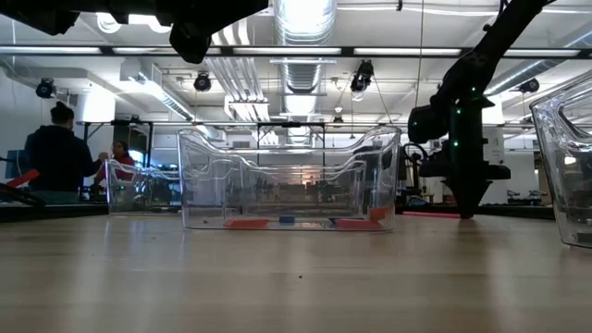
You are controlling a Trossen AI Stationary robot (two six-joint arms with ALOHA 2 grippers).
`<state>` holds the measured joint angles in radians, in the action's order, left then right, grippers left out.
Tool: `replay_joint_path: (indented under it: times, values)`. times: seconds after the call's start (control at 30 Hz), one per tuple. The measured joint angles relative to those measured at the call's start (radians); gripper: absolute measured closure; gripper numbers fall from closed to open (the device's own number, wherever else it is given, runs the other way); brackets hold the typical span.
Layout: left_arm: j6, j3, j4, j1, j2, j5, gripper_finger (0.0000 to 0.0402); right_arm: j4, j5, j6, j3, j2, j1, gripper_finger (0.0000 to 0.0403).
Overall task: Sort crayons/erasers/pens/pencils in bins
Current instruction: Put the pink pencil into the bottom transparent bin
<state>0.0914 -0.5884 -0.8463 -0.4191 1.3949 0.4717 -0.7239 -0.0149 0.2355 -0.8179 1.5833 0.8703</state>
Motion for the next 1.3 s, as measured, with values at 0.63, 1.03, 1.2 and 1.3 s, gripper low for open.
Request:
replay_joint_path:
  times: [0.63, 1.03, 1.2, 1.3]
  values:
    - [0.003, -0.002, -0.003, 0.000, 0.000, 0.000, 0.0270, -0.113, -0.091, 0.175, 0.126, -0.414, -0.161, 0.0392]
    - [0.008, -0.002, -0.009, 0.000, 0.000, 0.000, 0.0270, -0.104, -0.112, 0.308, 0.255, -0.851, -0.312, 0.0392]
    - [0.008, -0.011, -0.010, 0.000, 0.000, 0.000, 0.0270, -0.050, -0.086, 0.349, 0.255, -0.963, -0.405, 0.0392]
    - [0.009, -0.011, -0.010, 0.000, 0.000, 0.000, 0.0270, 0.016, -0.081, 0.355, 0.255, -0.995, -0.467, 0.0392]
